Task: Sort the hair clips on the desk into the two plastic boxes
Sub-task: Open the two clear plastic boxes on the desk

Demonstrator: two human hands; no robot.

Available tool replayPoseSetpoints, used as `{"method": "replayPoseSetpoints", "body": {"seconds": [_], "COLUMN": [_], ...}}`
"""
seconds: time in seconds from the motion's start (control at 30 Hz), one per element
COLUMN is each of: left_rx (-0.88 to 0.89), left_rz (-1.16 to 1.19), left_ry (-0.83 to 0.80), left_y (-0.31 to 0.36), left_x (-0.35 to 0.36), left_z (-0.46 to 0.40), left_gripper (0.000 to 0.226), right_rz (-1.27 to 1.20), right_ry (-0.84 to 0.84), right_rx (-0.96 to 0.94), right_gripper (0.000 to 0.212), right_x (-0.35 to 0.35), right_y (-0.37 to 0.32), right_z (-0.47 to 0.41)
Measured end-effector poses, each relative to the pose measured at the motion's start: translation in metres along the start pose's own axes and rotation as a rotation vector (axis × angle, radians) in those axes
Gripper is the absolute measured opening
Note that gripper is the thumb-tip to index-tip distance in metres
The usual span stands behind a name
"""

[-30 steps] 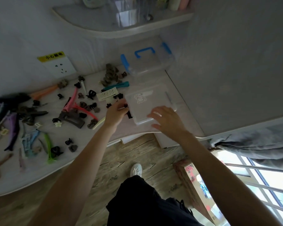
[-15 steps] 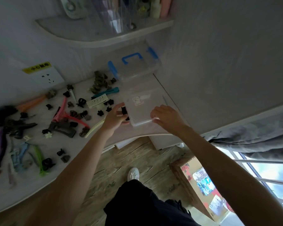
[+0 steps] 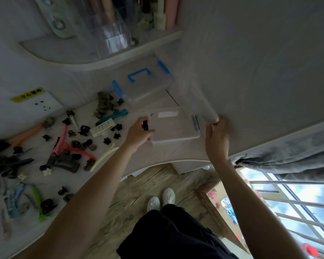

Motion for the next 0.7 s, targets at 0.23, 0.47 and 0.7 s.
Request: {"method": "replayPoseSetpoints", "body": {"seconds": [0.23, 0.47, 0.7], "left_rx": [-0.007, -0.027, -0.090], "left_rz": [0.121, 0.053, -0.189], "left_ry": [0.172, 0.115, 0.127], "left_y": [-0.019, -0.020, -0.012], "left_x": [0.005, 0.019, -0.003], "left_z": [0.019, 0.027, 0.032], "left_gripper": [0.052, 0.051, 0.060], "right_rz": [0.058, 0.121, -0.004], "right_ry": [0.024, -0.106, -0.295], "right_rx": [0.074, 0.185, -0.210], "right_gripper": [0.020, 0.045, 0.015], "right_x": [0.019, 0.003, 0.001], "right_y": [0.021, 0.030, -0.041], "right_z": [-0.010, -0.001, 0.008]}}
Point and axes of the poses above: each hand's wrist, its own z-axis away from the middle knuckle, its own x-axis out of the palm, y = z × x, the point moved 4 cm from there along -z, towards the middle knuckle, and after that the axes turned 14 degrees about -y, right-handed, at the moved point
